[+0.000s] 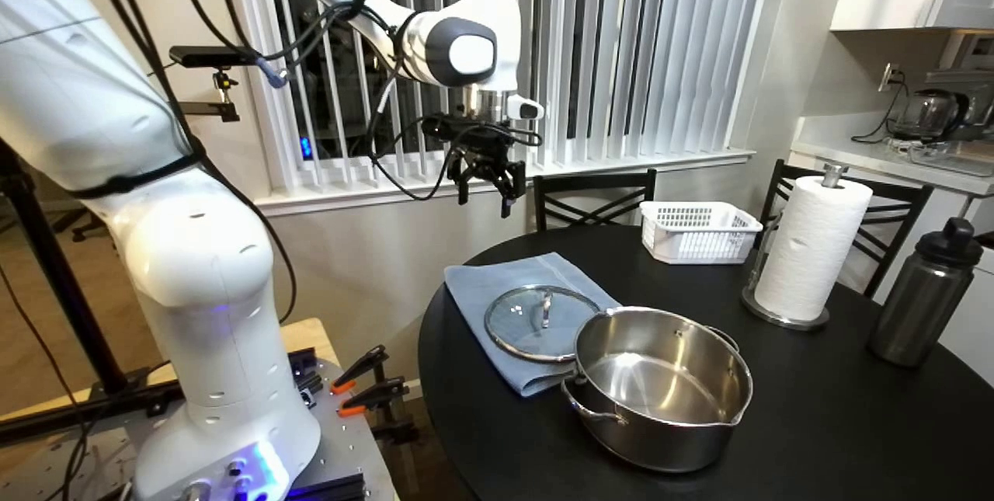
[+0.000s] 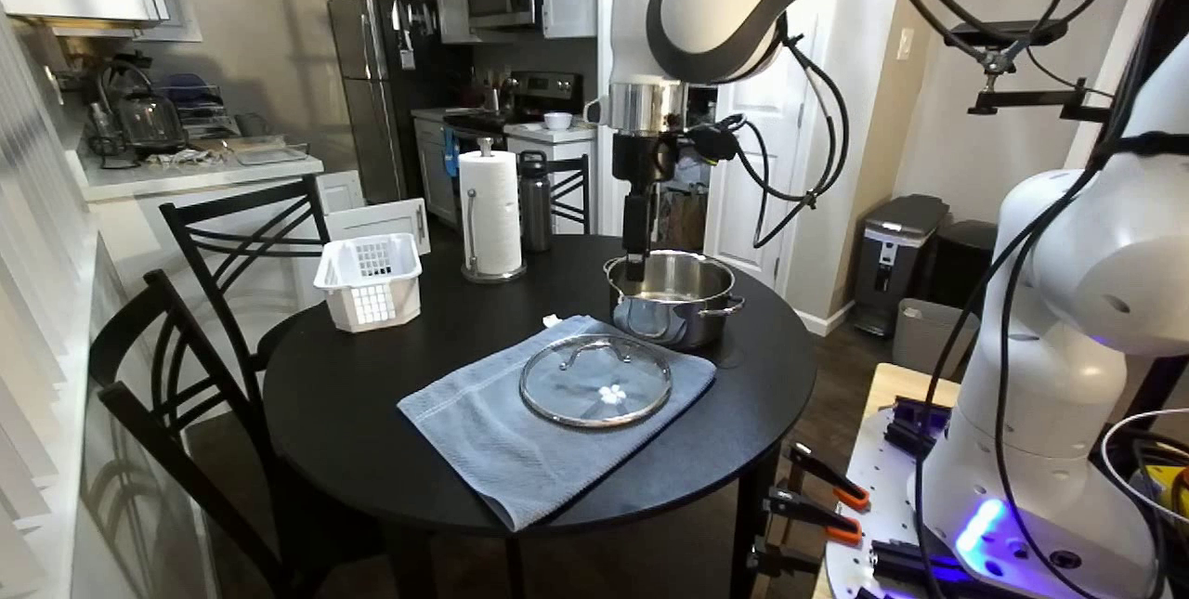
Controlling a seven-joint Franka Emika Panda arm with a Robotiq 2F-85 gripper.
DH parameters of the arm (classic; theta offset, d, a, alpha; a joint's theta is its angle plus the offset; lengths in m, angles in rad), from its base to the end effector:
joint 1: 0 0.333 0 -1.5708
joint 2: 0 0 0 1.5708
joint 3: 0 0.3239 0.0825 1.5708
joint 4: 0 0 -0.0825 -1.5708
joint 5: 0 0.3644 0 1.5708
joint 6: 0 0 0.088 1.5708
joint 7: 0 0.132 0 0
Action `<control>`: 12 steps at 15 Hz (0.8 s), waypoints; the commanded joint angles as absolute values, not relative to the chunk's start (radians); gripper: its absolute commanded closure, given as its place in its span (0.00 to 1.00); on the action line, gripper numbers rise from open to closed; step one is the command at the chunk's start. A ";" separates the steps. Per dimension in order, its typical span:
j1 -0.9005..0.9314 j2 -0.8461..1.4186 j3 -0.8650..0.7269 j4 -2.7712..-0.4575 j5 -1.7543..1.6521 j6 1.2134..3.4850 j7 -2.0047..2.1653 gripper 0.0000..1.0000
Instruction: Put the lid on the pot
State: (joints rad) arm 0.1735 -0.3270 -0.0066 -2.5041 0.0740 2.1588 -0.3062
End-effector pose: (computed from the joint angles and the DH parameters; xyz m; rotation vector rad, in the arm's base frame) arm 0.3998 0.0719 0.3929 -3.0056 -0.6593 0.0214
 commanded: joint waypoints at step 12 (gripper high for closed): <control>0.044 0.102 0.004 -2.366 -0.624 2.297 -0.305 0.00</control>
State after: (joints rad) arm 0.0541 0.0435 -0.0062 -2.3853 -0.5738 2.2399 -0.3253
